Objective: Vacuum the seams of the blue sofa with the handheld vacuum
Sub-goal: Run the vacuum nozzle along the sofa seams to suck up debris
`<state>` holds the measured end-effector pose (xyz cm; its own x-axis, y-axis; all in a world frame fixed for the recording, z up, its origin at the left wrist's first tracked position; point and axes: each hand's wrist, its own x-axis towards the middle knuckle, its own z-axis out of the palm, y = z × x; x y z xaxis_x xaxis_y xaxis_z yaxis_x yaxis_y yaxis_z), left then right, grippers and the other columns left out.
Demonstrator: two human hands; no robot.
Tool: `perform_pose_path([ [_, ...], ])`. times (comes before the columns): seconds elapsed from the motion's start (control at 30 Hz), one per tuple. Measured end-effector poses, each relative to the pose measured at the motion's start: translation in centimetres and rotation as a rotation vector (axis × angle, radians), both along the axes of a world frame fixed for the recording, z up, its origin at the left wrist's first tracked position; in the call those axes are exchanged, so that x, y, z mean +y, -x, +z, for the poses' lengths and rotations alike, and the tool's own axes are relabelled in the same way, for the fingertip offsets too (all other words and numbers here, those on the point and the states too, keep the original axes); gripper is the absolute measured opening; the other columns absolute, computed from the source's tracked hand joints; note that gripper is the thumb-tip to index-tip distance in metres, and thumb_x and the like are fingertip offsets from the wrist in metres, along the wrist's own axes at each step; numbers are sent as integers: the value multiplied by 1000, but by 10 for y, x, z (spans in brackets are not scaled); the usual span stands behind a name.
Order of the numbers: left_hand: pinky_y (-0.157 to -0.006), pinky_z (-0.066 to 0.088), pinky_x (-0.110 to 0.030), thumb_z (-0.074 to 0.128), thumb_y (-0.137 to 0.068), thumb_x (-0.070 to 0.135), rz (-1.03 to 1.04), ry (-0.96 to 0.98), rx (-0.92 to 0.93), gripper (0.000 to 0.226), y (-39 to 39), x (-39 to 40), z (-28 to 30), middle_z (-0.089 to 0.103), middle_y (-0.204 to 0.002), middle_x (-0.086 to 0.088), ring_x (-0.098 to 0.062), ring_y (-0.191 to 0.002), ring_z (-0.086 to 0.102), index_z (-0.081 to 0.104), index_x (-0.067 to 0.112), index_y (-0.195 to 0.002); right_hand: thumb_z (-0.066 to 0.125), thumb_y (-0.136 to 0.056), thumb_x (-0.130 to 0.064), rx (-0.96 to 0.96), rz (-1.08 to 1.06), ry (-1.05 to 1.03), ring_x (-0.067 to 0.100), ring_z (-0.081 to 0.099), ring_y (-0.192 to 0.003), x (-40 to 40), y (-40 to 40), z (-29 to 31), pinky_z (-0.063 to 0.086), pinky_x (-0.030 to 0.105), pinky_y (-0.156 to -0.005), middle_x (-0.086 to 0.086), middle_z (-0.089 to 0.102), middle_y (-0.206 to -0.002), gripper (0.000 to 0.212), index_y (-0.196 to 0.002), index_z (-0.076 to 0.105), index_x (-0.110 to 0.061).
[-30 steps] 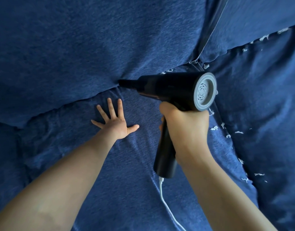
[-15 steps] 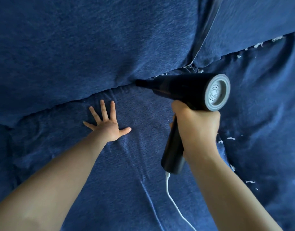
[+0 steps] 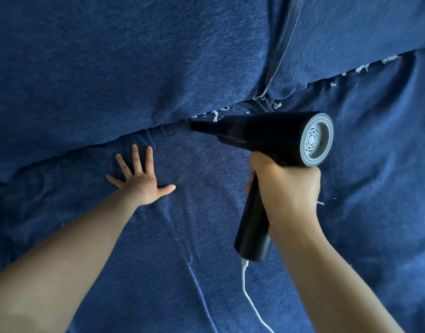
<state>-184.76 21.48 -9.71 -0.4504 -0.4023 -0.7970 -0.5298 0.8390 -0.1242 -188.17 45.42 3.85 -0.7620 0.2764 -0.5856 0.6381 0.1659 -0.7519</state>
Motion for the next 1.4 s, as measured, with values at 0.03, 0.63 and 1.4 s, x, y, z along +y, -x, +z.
perform_pose_path([
  [0.03,-105,2,-77,47,-70,85,2,1,-3,126,0,0,1,-57,-137,-4,-46,-134,-37,-49,30,-131,68,-52,-33,-5,-3,-5,44,71,-73,-1,2,0,61,58,-69,7,67,-60,32,-69,66,-5],
  [0.63,-104,0,-77,46,-68,87,14,-3,-9,127,2,-1,0,-59,-135,-4,-46,-132,-40,-54,31,-121,68,-56,-33,42,-16,-99,37,72,-74,-8,10,5,62,53,-70,9,70,-67,30,-71,66,-7],
  [1.4,-106,1,-76,44,-70,86,-10,-25,32,125,-1,-4,-2,-55,-139,-6,-48,-134,-36,-50,29,-129,71,-61,-34,14,12,-190,33,72,-76,-11,17,16,62,47,-77,6,72,-70,28,-74,69,-10],
])
